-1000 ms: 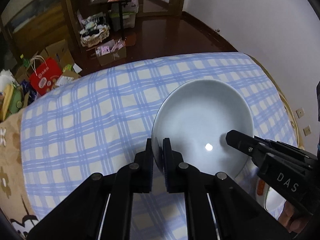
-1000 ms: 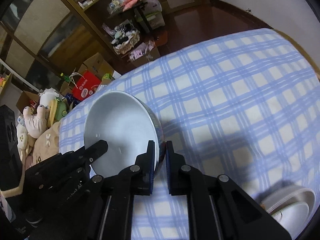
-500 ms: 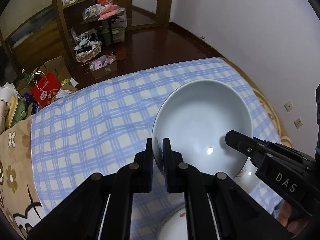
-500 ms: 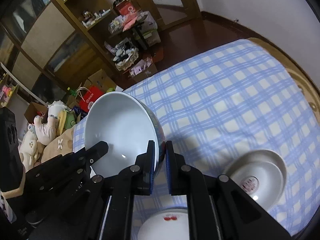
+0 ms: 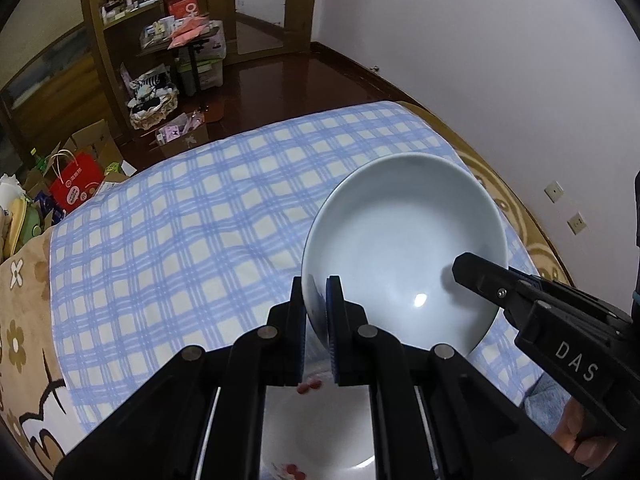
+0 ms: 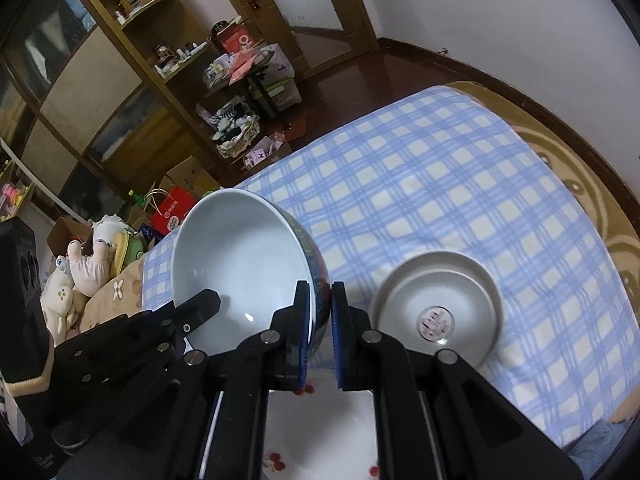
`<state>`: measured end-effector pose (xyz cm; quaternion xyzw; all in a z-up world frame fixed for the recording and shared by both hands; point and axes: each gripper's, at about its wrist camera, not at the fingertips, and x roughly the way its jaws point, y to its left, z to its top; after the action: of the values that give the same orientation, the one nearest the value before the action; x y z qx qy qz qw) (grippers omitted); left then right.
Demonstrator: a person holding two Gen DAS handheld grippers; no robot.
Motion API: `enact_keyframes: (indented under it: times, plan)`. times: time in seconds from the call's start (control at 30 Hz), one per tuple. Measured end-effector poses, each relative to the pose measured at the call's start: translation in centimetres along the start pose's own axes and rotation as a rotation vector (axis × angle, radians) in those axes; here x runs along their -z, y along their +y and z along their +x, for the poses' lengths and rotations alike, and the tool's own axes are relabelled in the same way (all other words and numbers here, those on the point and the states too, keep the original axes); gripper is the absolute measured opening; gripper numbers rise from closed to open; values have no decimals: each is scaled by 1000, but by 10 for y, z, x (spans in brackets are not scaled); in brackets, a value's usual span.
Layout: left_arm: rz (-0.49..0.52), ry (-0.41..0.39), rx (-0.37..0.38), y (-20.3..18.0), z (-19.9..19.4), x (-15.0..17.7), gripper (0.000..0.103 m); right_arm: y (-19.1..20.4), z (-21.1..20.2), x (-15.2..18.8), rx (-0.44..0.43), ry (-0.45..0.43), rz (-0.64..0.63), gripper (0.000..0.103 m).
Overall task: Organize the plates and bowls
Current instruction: 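Carry the red-banded bowl with both grippers toward the nested white bowls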
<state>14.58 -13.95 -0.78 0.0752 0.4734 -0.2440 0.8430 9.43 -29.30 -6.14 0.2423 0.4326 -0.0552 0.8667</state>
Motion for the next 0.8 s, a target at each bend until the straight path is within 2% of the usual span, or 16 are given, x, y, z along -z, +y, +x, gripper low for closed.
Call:
enact_keyframes:
  times: [0.43, 0.8]
  plan:
    - [54, 2, 36, -52, -10, 13, 10, -40, -40, 19, 34, -40, 32, 11]
    - [85, 4, 49, -81, -6, 15, 10, -67, -53, 26, 37, -66, 50, 11]
